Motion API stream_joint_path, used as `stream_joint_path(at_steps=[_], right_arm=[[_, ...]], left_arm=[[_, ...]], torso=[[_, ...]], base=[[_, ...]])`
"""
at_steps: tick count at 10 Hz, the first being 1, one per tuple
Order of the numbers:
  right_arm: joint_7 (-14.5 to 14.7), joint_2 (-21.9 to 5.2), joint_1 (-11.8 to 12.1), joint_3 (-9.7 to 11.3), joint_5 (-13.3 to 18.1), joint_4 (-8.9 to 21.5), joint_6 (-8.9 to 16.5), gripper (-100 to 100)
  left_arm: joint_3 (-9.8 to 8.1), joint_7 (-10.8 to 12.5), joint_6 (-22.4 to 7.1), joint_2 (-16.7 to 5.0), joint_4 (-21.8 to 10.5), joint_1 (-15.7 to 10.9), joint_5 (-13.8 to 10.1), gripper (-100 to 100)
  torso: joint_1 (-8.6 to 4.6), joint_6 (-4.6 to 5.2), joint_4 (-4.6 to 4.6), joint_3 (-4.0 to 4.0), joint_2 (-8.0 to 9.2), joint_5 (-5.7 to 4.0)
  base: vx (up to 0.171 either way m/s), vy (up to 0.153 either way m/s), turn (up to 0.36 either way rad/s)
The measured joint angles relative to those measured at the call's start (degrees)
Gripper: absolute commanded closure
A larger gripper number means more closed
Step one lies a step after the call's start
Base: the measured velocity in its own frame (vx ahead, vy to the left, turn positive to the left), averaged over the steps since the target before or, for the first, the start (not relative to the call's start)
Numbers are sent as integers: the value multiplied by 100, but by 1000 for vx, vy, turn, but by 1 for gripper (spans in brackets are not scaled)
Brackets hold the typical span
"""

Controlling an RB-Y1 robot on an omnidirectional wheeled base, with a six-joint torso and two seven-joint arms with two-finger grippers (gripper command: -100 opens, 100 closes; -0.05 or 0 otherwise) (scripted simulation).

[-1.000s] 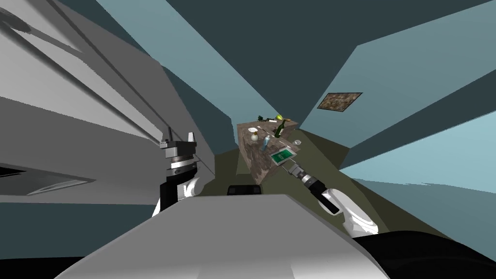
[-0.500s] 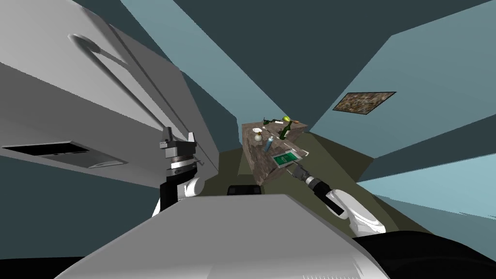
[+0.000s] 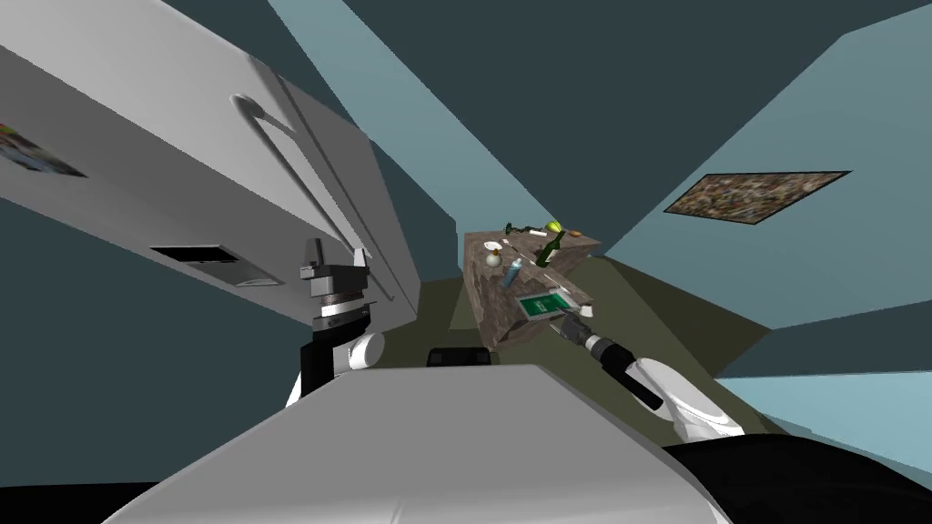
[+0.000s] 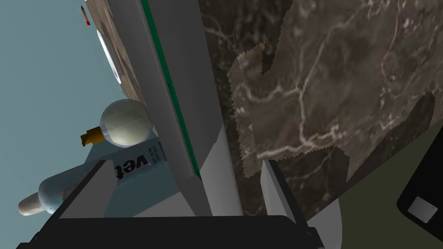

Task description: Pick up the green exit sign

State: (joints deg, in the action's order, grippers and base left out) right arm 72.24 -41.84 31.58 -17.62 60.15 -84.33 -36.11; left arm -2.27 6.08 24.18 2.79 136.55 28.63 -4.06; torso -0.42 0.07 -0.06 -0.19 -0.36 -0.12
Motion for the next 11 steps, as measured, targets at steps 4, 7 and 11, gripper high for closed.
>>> stream_joint_path(at_steps=[4,7,11], right_arm=[[421,-291,-11,-134,403,382,-27,-100],[456,-372,-61,-24,293,413,57,-100],[543,-769,-509,600,-289,686,592,-100]], left_arm=[[0,0,0,0,0,0,0,0],[0,0,0,0,0,1,0,0],[0,0,0,0,0,0,0,0]], torso=[[2,3,0,0,0,0],[18,3,0,-1,-1,3],[11,4,5,13,22,3]], base=[[-26,-47,145],[-51,-7,67],[-88,-19,75]])
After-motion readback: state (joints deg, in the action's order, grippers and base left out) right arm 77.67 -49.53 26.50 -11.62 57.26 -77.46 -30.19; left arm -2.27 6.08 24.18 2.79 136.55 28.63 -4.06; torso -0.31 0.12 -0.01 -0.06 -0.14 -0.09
